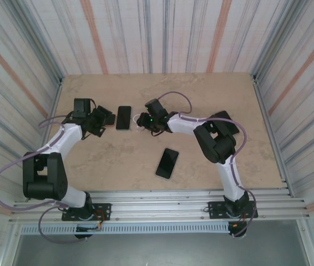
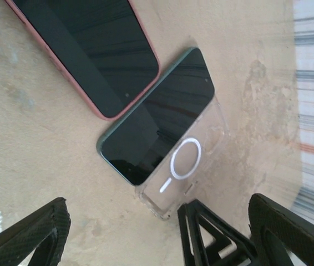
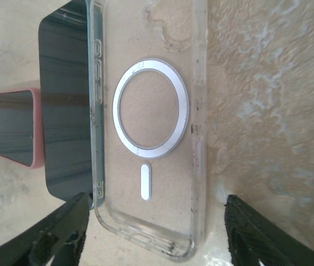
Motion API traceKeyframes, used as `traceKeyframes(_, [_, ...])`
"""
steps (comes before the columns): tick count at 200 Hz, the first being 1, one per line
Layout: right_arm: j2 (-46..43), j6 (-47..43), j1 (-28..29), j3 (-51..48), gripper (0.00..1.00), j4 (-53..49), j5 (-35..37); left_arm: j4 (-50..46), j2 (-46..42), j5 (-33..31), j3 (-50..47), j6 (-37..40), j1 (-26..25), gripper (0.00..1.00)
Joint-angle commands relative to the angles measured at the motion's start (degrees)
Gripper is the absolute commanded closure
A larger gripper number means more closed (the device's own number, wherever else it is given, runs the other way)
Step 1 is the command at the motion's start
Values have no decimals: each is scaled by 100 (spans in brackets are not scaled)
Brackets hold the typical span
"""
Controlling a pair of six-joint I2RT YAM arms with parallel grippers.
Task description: Take the phone out of the phone case
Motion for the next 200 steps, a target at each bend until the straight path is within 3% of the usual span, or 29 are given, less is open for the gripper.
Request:
traceKeyframes(1, [-430, -478, -35, 171, 26, -445, 228, -443, 285, -362, 351, -55, 37, 12])
traceKeyframes(55, [-914, -1152, -117, 181, 19, -778, 212, -1105, 1092, -956, 1180, -609, -7, 11])
traceKeyframes(68, [-1004, -1278, -147, 177, 7, -857, 136, -1156, 1270, -1122, 1356, -654, -25, 8])
traceKeyframes(87, [-1175, -1454, -183, 157, 5, -990, 18, -1496, 1548, -1364, 1751, -646, -25, 7])
traceKeyframes(90, [-1211, -1486, -190, 140, 0, -1017, 19, -1563, 1594, -1410, 1824, -633, -29, 7])
traceKeyframes(200, [-2173, -1863, -664, -207, 1, -1532, -436, -2918, 3072, -1756, 3430, -900, 93, 4])
